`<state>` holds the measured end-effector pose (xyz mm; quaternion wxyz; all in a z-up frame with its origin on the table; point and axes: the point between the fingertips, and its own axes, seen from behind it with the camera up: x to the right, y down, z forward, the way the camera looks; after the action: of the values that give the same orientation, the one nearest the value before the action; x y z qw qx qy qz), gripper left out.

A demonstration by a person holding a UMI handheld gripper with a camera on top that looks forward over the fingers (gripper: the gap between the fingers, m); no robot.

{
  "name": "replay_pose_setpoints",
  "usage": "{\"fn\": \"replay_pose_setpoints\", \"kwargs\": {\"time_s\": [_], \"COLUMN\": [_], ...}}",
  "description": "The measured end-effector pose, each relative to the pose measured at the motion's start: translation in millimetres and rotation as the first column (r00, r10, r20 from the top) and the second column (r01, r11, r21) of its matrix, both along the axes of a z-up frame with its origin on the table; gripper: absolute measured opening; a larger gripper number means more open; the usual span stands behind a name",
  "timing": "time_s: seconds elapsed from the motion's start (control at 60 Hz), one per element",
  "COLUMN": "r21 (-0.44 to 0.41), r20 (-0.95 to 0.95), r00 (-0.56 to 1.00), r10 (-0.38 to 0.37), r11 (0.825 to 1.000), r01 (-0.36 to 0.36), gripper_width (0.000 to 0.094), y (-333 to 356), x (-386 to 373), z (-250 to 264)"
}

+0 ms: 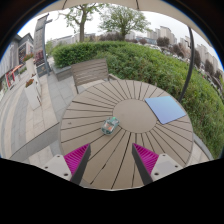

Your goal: Arrange mouse

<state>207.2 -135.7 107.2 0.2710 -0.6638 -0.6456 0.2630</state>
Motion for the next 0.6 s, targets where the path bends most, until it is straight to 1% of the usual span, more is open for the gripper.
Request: {"fn": "replay_pose_setpoints", "kwargs": {"time_s": [0.133, 0.3, 0.417, 0.55, 0.6], "r21": [-0.011, 0.010, -0.018, 0.005, -0.004], "r20": [-0.014, -0.037, -0.056, -0.083, -0.080], "r00": [1.000, 0.997, 0.996, 0.994, 0.993], "r10": [-0.028, -0.068, -0.064, -0.075, -0.088], "r11": [1.000, 0.998, 0.998, 0.997, 0.996], "r01": [0.028, 0.068, 0.063, 0.076, 0.088], "gripper_width": [0.0855, 0.0854, 0.0854, 0.0855, 0.0856], "y": [-19, -20, -25, -19, -18], "x": [-16, -48, -72, -103, -113], "z": [-20, -50, -67, -81, -88]}}
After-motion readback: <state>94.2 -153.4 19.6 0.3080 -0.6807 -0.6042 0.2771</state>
